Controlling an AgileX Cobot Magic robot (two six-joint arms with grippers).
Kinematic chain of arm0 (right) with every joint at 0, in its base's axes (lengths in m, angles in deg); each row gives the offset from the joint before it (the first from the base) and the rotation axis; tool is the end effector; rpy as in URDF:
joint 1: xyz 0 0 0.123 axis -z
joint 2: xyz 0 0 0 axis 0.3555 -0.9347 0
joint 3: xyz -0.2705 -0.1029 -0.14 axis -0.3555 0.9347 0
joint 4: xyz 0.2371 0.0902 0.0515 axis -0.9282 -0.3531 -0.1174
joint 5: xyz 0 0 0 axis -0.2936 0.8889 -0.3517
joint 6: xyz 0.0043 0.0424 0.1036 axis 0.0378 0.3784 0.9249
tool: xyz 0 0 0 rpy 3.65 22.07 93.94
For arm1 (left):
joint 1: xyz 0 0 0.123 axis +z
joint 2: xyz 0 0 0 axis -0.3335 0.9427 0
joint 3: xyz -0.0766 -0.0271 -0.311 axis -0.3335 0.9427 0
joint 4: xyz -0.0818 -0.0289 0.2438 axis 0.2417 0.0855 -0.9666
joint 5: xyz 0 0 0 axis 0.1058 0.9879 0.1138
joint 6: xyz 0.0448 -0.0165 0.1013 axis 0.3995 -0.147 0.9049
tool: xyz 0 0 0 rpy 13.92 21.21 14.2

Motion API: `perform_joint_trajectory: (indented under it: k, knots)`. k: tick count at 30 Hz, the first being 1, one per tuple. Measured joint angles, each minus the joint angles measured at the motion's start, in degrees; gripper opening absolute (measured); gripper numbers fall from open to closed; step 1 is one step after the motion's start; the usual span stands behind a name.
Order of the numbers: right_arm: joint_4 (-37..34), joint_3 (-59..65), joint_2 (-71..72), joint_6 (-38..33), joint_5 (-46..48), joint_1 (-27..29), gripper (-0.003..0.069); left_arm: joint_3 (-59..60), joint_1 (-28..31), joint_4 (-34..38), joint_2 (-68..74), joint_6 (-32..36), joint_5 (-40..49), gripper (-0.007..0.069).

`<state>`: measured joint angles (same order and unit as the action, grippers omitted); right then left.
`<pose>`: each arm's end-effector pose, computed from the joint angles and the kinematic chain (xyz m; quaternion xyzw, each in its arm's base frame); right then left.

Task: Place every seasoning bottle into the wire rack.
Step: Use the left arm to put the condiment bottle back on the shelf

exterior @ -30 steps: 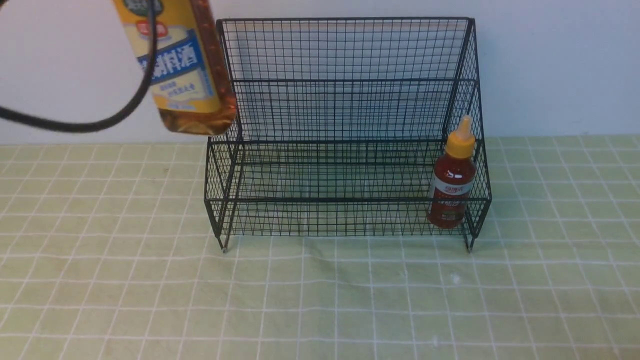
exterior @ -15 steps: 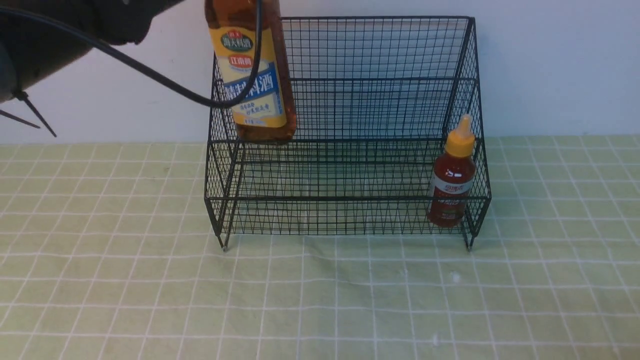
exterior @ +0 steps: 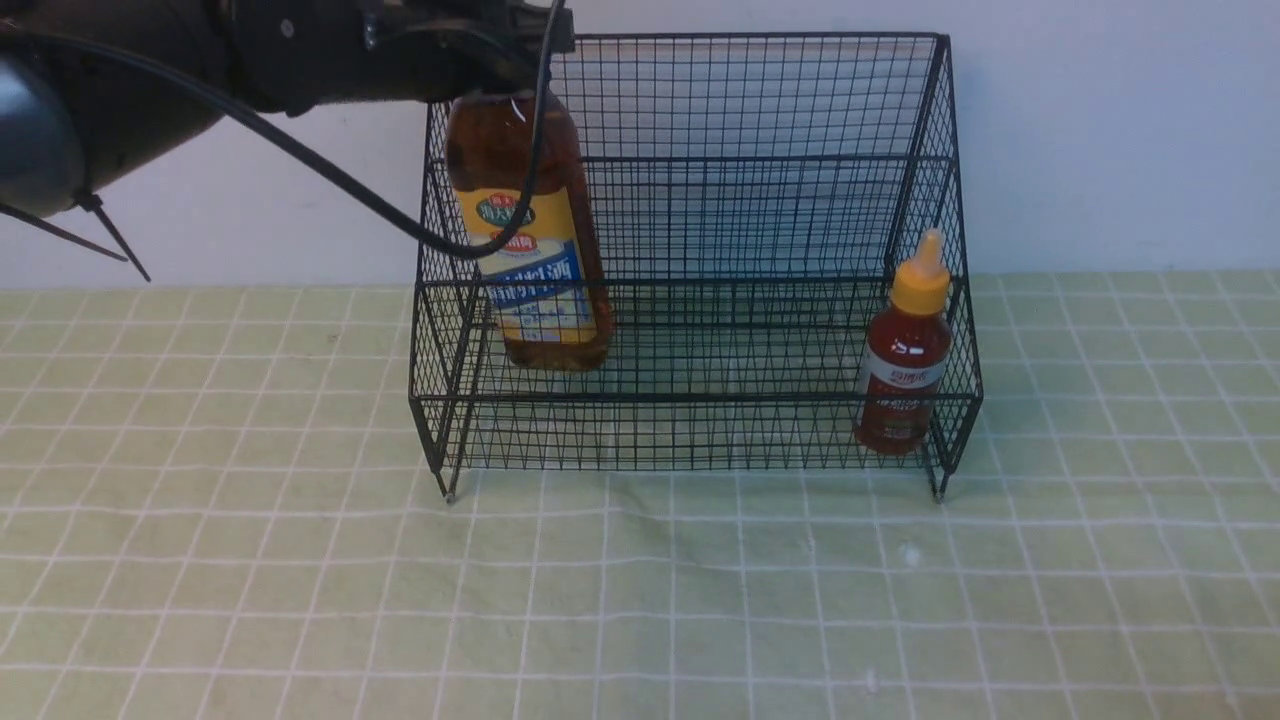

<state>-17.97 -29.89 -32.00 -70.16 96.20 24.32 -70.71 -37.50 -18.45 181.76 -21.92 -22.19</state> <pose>0.0423 -0.0047 0.1658 0.0571 0.8052 -0.0056 0.5903 0.4300 -0.1442 0.3835 0.0447 0.8259 -0.1662 0.5370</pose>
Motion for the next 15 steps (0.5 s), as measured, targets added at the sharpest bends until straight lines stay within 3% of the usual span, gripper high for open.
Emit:
perform_joint_trajectory:
  k: [11,15]
  knots:
    - [0.00,0.00,0.00,0.00,0.00,0.00,-0.0015,-0.25,0.00,-0.17,0.00,0.07,3.89,0.0308]
    - [0.00,0.00,0.00,0.00,0.00,0.00,-0.0015,-0.86,0.00,0.03,-0.20,0.06,2.92,0.0360]
